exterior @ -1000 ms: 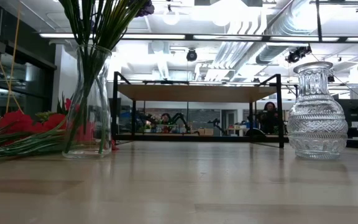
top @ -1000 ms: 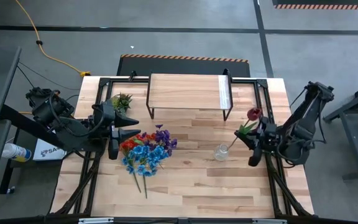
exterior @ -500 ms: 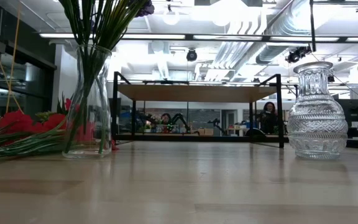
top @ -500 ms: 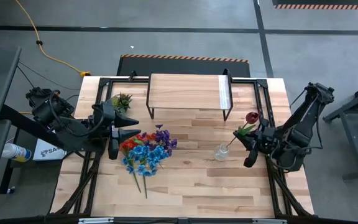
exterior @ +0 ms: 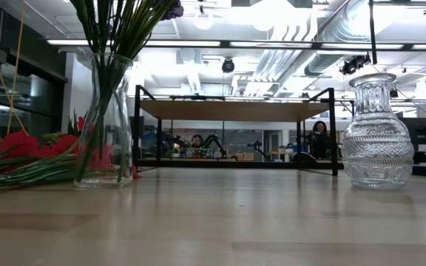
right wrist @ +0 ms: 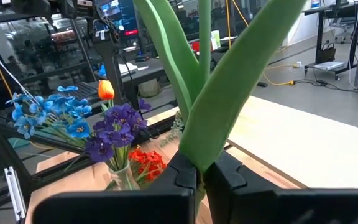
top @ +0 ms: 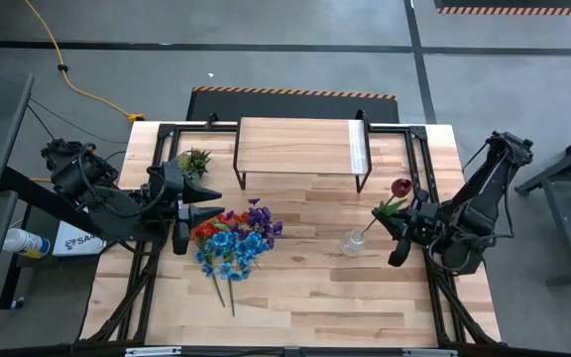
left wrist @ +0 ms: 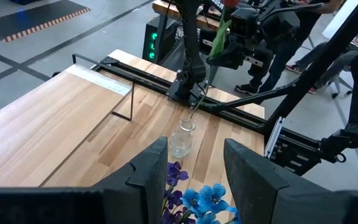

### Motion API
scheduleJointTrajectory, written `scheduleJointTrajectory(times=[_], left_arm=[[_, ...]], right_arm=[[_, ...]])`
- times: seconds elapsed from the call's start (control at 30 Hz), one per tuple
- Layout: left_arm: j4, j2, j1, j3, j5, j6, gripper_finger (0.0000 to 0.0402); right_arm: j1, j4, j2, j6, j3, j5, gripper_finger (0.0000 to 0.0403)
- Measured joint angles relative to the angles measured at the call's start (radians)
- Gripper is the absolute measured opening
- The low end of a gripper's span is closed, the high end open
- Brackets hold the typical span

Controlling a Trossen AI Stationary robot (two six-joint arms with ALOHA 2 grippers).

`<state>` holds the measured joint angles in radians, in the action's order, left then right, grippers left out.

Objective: Pick and place flowers into a vace then onto a shelf
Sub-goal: Put the red flower into the right transparent flower vase

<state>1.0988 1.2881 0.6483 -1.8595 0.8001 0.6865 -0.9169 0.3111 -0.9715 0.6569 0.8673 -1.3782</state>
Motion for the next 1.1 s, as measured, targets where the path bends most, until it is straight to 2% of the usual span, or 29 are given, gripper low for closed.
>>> scheduleJointTrajectory(times=[0.3, 1.1], left_arm=[[0.000, 0.000, 0.000, 0.000, 0.001, 0.000, 0.0191], [-0.001, 0.000, 0.000, 0.000, -0.001, 0.000, 0.0191]], right_arm=[[0.000, -0.009, -0.067, 0.005, 0.000, -0.015, 0.0006], [0.012, 0.066, -0.108, 0.050, 0.000, -0.008, 0.0006]])
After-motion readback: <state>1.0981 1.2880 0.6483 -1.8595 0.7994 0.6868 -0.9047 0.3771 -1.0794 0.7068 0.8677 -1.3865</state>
